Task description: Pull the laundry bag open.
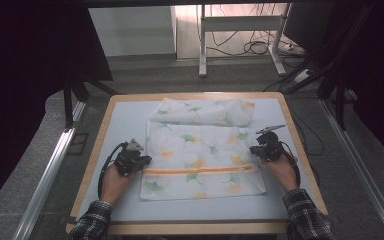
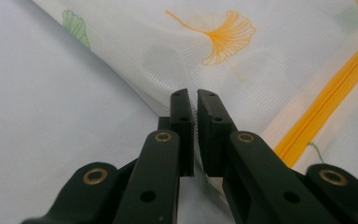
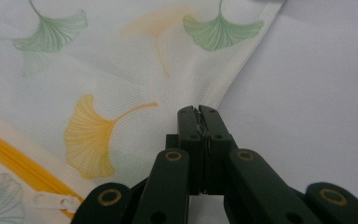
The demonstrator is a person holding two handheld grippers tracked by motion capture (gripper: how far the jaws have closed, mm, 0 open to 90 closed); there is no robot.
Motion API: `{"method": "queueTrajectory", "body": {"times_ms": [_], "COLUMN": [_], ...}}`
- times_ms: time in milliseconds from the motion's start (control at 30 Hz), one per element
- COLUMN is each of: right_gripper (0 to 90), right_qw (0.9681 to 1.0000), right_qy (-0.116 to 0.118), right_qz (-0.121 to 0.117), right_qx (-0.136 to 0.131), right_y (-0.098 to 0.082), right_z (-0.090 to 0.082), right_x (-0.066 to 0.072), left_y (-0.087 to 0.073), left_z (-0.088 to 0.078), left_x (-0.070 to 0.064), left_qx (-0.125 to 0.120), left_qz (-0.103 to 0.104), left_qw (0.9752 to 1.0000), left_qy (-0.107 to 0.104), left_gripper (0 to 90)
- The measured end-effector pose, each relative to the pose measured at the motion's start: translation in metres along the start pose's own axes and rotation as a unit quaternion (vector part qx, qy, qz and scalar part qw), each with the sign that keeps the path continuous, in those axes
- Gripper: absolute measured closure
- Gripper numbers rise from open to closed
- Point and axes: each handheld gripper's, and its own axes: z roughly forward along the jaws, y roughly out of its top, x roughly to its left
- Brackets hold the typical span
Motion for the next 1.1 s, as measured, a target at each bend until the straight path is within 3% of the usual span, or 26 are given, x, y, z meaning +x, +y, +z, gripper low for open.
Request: {"method": "queueTrajectory", "body": {"times_ms": [233,600,633,700,767,800,900,1000,1033,1100], "right_gripper": [88.6,87.7,87.4,82.3,78.3,71.4,63.7,62.2,63.9,77.0], "right_qw": [0.9998,0.9986,0.9984,0.9986,0.9989,0.9993,0.9996,0.9998,0.9998,0.9998], "right_qy": [0.018,0.041,0.042,0.041,0.038,0.035,0.021,0.003,0.002,-0.002], "right_qz": [-0.004,-0.028,-0.029,-0.028,-0.022,-0.009,0.006,0.013,0.018,0.017], "right_qx": [-0.006,0.020,0.025,0.020,0.014,-0.007,-0.020,-0.016,-0.012,0.005], "right_y": [-0.016,-0.062,-0.064,-0.068,-0.067,-0.065,-0.060,-0.053,-0.050,-0.048], "right_z": [-0.024,-0.052,-0.053,-0.054,-0.055,-0.056,-0.051,-0.037,-0.033,-0.023], "right_x": [0.008,0.031,0.032,0.031,0.029,0.024,0.019,0.014,0.012,0.013], "left_y": [-0.006,-0.027,-0.028,-0.028,-0.027,-0.024,-0.018,-0.011,-0.010,-0.011], "left_z": [-0.014,-0.028,-0.028,-0.029,-0.029,-0.029,-0.022,-0.011,-0.007,-0.004], "left_x": [-0.010,-0.036,-0.037,-0.036,-0.034,-0.029,-0.019,-0.008,-0.006,-0.008], "left_qx": [0.001,0.045,0.045,0.032,0.023,0.007,0.001,-0.001,0.007,0.013], "left_qz": [0.006,0.030,0.029,0.027,0.020,0.005,-0.012,-0.040,-0.040,-0.032], "left_qw": [0.9996,0.9965,0.9968,0.9981,0.9987,0.9994,0.9998,0.9992,0.9992,0.9994], "left_qy": [-0.026,-0.063,-0.059,-0.045,-0.041,-0.033,-0.015,-0.006,-0.006,0.004], "left_gripper": [85.6,83.3,79.7,61.2,50.0,45.8,43.6,44.1,46.5,56.8]}}
